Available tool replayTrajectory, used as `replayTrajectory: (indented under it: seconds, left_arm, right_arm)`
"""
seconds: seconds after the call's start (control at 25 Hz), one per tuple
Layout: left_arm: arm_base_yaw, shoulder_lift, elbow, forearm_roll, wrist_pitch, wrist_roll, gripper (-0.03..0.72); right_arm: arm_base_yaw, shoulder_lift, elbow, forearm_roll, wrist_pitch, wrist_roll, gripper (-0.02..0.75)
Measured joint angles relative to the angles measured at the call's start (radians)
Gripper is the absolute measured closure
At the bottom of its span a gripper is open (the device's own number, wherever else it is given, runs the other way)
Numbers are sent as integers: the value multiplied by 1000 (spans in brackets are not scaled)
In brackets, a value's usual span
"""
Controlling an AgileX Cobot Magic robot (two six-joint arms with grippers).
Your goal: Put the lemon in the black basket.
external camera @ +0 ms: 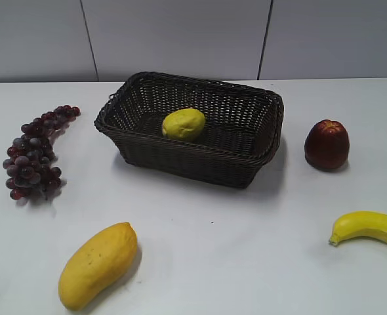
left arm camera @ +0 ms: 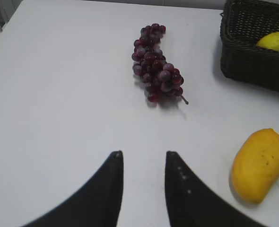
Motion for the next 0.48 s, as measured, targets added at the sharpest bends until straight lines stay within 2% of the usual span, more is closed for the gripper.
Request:
replayTrajectory:
  seconds: [0.48]
  left_arm:
    - [0,0,0,0,0,0,450]
  right_arm:
    - [-1,0,0,0,0,0,151]
